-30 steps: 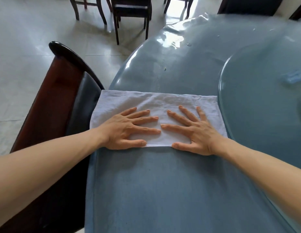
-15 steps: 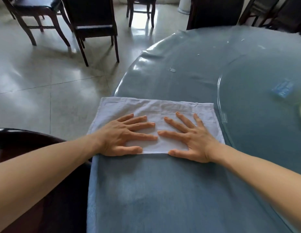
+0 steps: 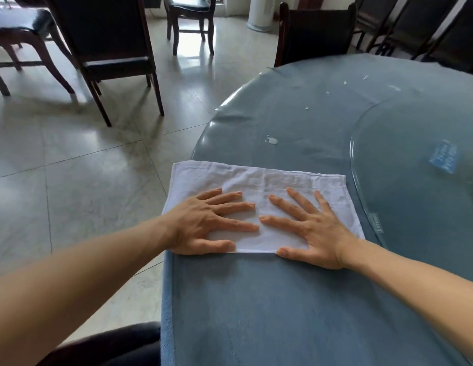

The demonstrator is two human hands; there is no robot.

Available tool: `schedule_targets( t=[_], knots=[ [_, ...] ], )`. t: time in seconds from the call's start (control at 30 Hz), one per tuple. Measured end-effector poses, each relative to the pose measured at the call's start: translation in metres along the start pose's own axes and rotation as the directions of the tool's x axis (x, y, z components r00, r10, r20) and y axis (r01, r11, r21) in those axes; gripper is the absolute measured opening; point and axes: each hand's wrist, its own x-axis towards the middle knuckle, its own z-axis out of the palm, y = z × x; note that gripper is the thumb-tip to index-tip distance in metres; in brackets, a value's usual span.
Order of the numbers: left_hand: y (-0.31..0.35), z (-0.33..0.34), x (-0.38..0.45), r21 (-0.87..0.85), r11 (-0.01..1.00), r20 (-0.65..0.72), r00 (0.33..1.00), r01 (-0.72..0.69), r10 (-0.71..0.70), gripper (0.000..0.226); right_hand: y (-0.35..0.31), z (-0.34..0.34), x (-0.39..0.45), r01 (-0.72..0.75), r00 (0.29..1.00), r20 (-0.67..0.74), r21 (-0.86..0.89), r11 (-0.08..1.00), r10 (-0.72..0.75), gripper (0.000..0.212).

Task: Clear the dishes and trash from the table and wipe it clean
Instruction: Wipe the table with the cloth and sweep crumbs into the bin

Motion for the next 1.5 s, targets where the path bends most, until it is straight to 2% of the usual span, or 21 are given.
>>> schedule_targets(
  t=[0.23,0.47,0.77,0.93,1.13,1.5],
  knots=[
    [-0.05,-0.01,0.02,0.001,0.993,0.018,0.993,-0.12,0.12,0.056,-0.006,-0.002,0.018,-0.149,0.989,0.008,0.049,0.988,0.149,0.07],
    [-0.124,-0.021,0.061,0.02,0.974,0.003,0.975,-0.224,0.224,0.056,0.018,-0.011,0.069,-0.246,0.969,-0.014,0.092,0.965,0.248,0.067],
    [-0.185,-0.035,0.116,0.029,0.938,0.025,0.939,-0.344,0.344,0.056,0.044,-0.019,0.105,-0.359,0.933,0.003,0.098,0.928,0.361,0.067],
    [-0.231,-0.046,0.159,0.033,0.918,0.062,0.917,-0.396,0.393,0.056,0.073,-0.026,0.142,-0.418,0.906,-0.01,0.126,0.9,0.422,0.062],
    [-0.29,-0.064,0.228,0.043,0.884,0.111,0.882,-0.465,0.459,0.057,0.118,-0.038,0.186,-0.503,0.86,-0.014,0.147,0.852,0.51,0.067],
    [-0.339,-0.08,0.295,0.023,0.833,0.126,0.829,-0.552,0.546,0.057,0.16,-0.051,0.222,-0.591,0.799,0.0,0.184,0.785,0.601,0.072]
  ],
)
